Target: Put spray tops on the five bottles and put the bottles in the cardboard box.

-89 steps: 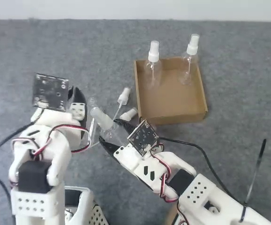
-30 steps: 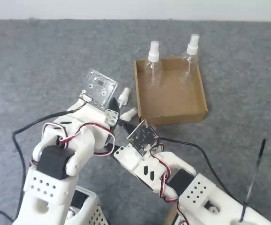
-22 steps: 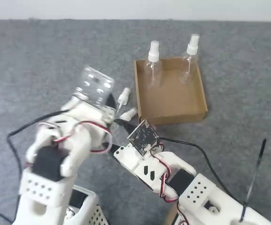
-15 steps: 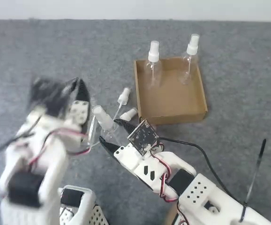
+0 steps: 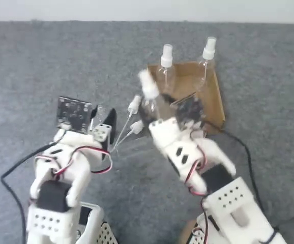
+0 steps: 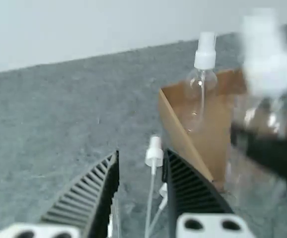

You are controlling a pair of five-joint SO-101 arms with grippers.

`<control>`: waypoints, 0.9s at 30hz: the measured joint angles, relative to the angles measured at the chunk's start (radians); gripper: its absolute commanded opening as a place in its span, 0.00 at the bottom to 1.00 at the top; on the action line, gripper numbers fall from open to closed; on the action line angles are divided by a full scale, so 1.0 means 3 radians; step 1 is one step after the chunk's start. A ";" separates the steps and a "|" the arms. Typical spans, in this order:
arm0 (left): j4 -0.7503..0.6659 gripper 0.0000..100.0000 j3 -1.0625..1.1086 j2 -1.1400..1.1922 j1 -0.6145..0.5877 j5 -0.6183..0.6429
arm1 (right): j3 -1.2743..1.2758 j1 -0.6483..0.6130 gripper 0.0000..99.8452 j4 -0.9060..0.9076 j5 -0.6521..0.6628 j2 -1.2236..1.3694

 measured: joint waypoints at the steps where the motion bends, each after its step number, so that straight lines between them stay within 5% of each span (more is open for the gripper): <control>1: -0.0072 0.14 0.0087 0.0000 0.0036 0.0010 | -0.0143 0.0051 0.01 0.0026 0.0000 0.0061; 13: -0.0343 0.26 0.0532 0.0000 0.0425 0.0220 | -0.1647 0.0164 0.01 0.0153 0.0000 0.1729; 27: -0.0650 0.26 0.0747 0.0000 0.0445 0.0174 | -0.2578 -0.0286 0.01 0.1632 0.0010 0.1984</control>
